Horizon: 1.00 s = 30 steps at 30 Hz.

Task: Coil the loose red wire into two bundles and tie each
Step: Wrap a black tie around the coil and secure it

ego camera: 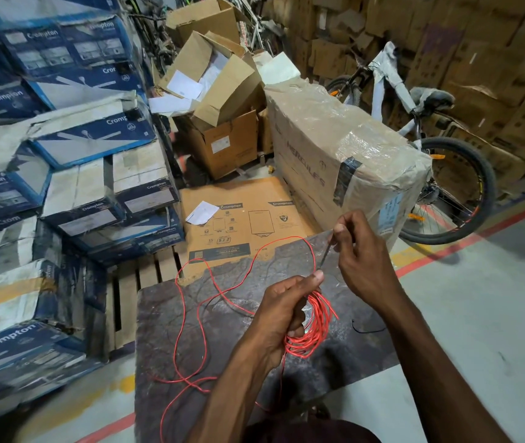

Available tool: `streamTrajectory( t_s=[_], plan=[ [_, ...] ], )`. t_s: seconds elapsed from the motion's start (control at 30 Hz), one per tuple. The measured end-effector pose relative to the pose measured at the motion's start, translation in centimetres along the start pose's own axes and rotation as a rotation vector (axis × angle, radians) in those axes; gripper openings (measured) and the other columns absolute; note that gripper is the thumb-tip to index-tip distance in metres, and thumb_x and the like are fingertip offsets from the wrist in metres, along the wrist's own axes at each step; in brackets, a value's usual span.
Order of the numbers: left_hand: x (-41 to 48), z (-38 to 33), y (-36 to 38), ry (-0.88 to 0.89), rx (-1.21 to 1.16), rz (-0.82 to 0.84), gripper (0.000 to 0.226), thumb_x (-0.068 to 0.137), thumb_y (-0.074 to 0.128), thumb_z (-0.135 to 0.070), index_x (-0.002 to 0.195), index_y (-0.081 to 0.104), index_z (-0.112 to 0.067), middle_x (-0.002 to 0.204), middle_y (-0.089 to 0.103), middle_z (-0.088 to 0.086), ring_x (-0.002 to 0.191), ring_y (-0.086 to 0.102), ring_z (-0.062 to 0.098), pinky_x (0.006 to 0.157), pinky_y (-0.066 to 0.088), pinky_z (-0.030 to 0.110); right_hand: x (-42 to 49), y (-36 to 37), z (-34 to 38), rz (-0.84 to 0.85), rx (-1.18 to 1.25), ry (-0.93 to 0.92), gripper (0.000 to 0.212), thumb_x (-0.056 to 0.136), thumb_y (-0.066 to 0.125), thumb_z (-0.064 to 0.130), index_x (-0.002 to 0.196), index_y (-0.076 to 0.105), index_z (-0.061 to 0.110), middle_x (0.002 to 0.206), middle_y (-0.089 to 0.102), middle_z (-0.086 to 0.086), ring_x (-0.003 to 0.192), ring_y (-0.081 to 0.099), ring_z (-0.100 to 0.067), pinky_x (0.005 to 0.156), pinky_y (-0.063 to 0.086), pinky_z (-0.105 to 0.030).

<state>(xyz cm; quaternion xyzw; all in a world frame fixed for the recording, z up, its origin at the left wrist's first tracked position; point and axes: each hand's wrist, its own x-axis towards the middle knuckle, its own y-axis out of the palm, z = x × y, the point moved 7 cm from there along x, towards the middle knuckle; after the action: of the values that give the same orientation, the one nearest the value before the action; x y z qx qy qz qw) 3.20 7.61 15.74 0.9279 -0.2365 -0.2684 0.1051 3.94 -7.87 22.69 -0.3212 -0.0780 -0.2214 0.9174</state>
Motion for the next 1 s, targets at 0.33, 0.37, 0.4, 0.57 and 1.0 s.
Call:
streamTrajectory(
  t_s=[0.33, 0.37, 0.4, 0.57, 1.0],
  plan=[
    [-0.3, -0.3, 0.6, 0.043, -0.008, 0.049, 0.015, 0.098, 0.064, -0.032, 0.086, 0.055, -0.029, 0.056, 0.022, -0.008, 0.044, 0.012, 0.007, 0.037, 0.015, 0.018, 1.0, -2.0, 0.5, -0.249, -0.003, -0.071, 0.011, 0.106, 0.049, 0.012, 0.096, 0.052, 0.009, 0.078, 0.063, -0.004, 0.070, 0.060, -0.018, 0.065, 0.047, -0.039],
    [-0.3, -0.3, 0.6, 0.045, -0.007, 0.054, 0.013, 0.099, 0.062, -0.032, 0.090, 0.054, -0.029, 0.057, 0.022, -0.008, 0.046, 0.011, 0.008, 0.038, 0.014, 0.018, 1.1, -2.0, 0.5, -0.246, -0.004, -0.075, 0.011, 0.106, 0.049, 0.012, 0.096, 0.052, 0.010, 0.079, 0.063, -0.004, 0.071, 0.061, -0.017, 0.065, 0.048, -0.039],
    [-0.3, -0.3, 0.6, 0.045, -0.006, 0.055, 0.011, 0.099, 0.062, -0.032, 0.092, 0.054, -0.029, 0.057, 0.023, -0.008, 0.046, 0.011, 0.008, 0.039, 0.013, 0.018, 1.3, -2.0, 0.5, -0.234, -0.006, -0.081, 0.010, 0.106, 0.050, 0.012, 0.096, 0.053, 0.010, 0.079, 0.064, -0.005, 0.072, 0.062, -0.018, 0.065, 0.049, -0.039],
    [-0.2, -0.2, 0.6, 0.047, -0.004, 0.058, 0.015, 0.096, 0.064, -0.040, 0.096, 0.069, -0.026, 0.055, 0.024, -0.010, 0.042, 0.013, 0.005, 0.042, 0.009, 0.021, 1.5, -1.6, 0.4, -0.217, -0.027, -0.104, 0.008, 0.104, 0.050, 0.008, 0.096, 0.053, 0.008, 0.077, 0.064, -0.007, 0.069, 0.061, -0.019, 0.064, 0.048, -0.037],
    [-0.1, 0.5, 0.4, -0.003, -0.042, -0.025, 0.016, 0.094, 0.064, -0.023, 0.079, 0.063, -0.024, 0.053, 0.025, -0.007, 0.039, 0.017, 0.006, 0.040, 0.011, 0.017, 2.9, -2.1, 0.2, -0.225, 0.057, -0.078, 0.012, 0.106, 0.047, 0.011, 0.095, 0.051, 0.015, 0.080, 0.070, 0.004, 0.077, 0.067, -0.002, 0.068, 0.049, -0.020]
  ],
)
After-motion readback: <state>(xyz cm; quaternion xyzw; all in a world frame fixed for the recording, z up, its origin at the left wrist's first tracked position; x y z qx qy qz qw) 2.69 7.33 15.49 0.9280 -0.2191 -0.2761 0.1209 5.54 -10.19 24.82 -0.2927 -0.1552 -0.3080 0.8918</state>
